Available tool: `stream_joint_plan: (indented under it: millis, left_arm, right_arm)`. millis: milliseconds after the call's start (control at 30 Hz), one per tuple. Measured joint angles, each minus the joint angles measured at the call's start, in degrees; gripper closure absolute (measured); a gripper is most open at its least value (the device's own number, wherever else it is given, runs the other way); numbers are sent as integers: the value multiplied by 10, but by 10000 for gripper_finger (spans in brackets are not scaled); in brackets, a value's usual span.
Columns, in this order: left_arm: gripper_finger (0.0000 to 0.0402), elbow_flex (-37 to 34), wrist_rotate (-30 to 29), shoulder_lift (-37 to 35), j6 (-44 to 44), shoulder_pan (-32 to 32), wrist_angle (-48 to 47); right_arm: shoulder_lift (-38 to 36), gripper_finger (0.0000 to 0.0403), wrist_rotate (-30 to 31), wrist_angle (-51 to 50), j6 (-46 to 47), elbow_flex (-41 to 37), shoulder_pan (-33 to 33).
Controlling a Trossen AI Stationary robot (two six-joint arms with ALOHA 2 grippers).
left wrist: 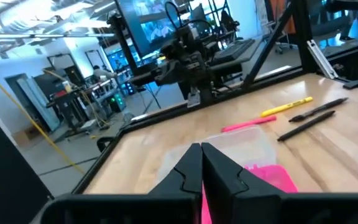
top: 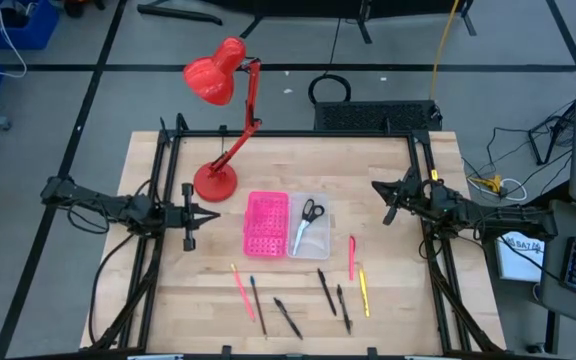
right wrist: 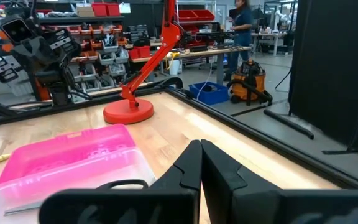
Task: Pick & place school supplies into a supply box
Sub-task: Put the pink pen into the supply box
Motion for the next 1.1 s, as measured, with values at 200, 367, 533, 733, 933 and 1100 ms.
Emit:
stream_joint_plan:
  millis: [200, 367, 533, 733, 933, 1100]
  left_arm:
    - [372, 0, 0, 0, -25, 2, -25]
    - [378, 0, -1, 0, -27, 2, -26]
    - [393, 0, -33, 0, -7, 2, 3]
    - [391, 0, -42, 1, -8, 2, 2]
    - [362, 0, -44, 0, -9, 2, 1]
    - [356, 0, -44, 0, -12, 2, 1]
  right_arm:
    - [0, 403, 0, 0, 1, 0, 0]
    - [0, 403, 0, 0, 8, 0, 0]
    - [0, 403, -4, 1, 17, 2, 0]
    - [47, 403, -72, -18, 15, 85, 16]
    - [226, 403, -4, -141, 24, 277, 88]
    - [424, 403, 85, -374, 120, 473, 143]
